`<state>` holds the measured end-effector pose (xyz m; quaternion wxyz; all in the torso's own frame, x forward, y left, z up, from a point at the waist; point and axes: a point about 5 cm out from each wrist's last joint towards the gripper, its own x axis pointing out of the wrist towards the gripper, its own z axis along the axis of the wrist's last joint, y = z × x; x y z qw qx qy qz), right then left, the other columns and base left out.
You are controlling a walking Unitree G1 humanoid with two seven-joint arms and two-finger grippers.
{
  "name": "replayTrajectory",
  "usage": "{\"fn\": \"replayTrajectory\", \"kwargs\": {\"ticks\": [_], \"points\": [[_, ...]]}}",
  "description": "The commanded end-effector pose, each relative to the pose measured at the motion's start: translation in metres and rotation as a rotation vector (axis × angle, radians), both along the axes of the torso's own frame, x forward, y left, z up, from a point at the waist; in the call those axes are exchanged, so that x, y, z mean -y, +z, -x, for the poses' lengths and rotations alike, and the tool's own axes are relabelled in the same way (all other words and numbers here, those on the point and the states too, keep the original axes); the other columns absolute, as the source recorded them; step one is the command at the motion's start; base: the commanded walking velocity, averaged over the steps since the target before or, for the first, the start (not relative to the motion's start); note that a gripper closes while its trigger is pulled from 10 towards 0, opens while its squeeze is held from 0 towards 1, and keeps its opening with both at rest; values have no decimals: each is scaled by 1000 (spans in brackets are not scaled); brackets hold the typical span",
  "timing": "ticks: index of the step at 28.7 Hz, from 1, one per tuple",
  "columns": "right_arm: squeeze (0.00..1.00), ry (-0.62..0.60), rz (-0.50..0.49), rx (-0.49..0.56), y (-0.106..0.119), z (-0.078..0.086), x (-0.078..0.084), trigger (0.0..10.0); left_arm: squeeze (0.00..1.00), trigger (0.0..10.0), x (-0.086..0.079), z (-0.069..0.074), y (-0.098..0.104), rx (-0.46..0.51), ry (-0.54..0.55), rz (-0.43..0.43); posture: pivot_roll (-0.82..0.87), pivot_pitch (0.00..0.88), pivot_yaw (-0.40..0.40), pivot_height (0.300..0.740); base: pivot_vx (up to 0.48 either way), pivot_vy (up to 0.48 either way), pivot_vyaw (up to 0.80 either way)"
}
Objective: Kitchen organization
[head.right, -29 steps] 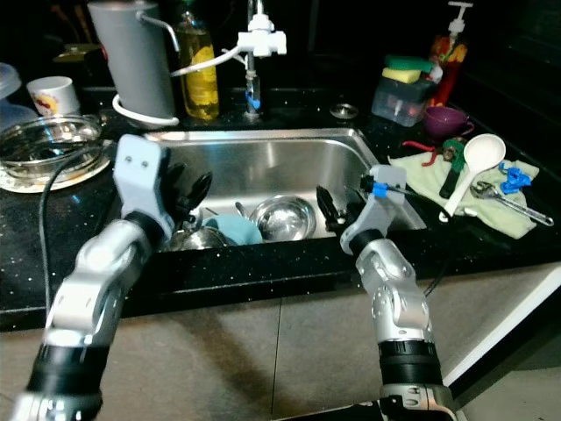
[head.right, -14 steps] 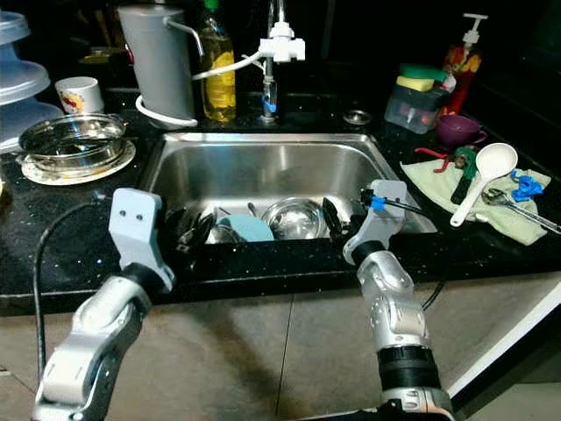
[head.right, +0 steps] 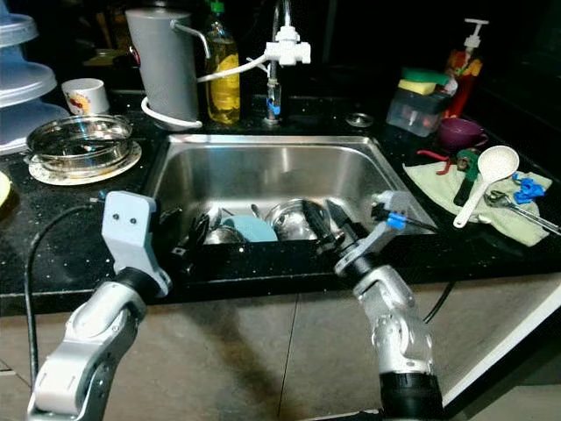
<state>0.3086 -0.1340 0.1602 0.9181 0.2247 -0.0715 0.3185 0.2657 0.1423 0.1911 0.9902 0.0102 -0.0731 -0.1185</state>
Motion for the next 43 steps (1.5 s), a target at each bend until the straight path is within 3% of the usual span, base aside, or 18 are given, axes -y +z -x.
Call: {"fn": "replayTrajectory", "kwargs": {"ticks": [1, 16, 23, 32, 33, 43], "points": [[0, 25, -10, 4, 1, 2, -1, 10000, 0, 10000, 3, 2, -2, -13, -14, 4, 92, 0, -87, 740, -244, 0, 0], [0, 57, -12, -4, 1, 4, -1, 10000, 0, 10000, 4, 7, -3, -20, -12, 14, 96, 0, -96, 740, -412, 0, 0], [0, 23, 66, -39, -8, 2, 2, 10000, 0, 10000, 4, 11, -11, -49, -13, 13, 96, 0, -96, 740, -480, 0, 0], [0, -2, 236, -43, -19, 1, 7, 10000, 0, 10000, -7, 23, -44, -168, -8, -27, 92, 0, -96, 740, -153, 0, 267], [0, -5, 257, -56, -22, 1, 8, 10000, 0, 10000, -10, 31, -58, -217, -13, -37, 90, 0, -96, 740, 0, 0, 800], [0, 25, 303, -58, -28, 4, 4, 10000, 0, 10000, -12, 40, -73, -250, -10, 21, 89, 0, -98, 740, 0, 0, 800]]}}
